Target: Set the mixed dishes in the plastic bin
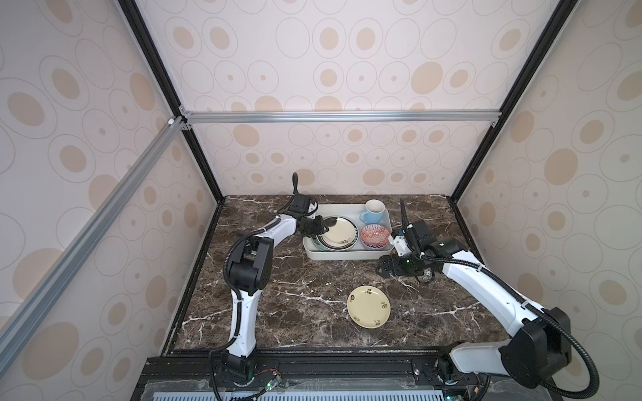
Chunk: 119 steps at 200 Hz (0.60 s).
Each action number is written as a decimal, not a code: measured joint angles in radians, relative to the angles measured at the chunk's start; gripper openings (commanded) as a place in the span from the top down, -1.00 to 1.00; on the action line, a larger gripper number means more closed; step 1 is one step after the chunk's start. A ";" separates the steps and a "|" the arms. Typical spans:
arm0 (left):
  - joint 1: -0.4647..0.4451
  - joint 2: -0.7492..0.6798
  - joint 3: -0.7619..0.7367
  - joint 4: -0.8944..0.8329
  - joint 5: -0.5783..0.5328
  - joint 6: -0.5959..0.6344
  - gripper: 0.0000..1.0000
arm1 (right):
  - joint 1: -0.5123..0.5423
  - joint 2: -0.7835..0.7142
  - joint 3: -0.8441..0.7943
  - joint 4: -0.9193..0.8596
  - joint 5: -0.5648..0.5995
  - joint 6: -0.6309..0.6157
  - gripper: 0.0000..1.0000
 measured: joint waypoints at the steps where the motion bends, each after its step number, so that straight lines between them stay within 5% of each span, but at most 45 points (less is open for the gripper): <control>1: 0.000 0.000 0.000 0.000 0.000 -0.001 0.12 | 0.000 0.000 0.000 0.000 0.000 0.000 -0.99; 40: 0.000 0.000 0.012 -0.017 -0.010 0.013 -0.12 | -0.002 0.001 0.000 -0.003 -0.006 0.001 -1.00; 85: 0.003 -0.019 0.016 -0.052 -0.059 0.021 -0.10 | -0.002 0.001 0.006 -0.006 -0.016 0.001 -0.99; 119: 0.004 -0.193 -0.129 -0.042 -0.095 0.021 -0.15 | -0.002 -0.009 0.003 -0.005 -0.023 0.005 -0.99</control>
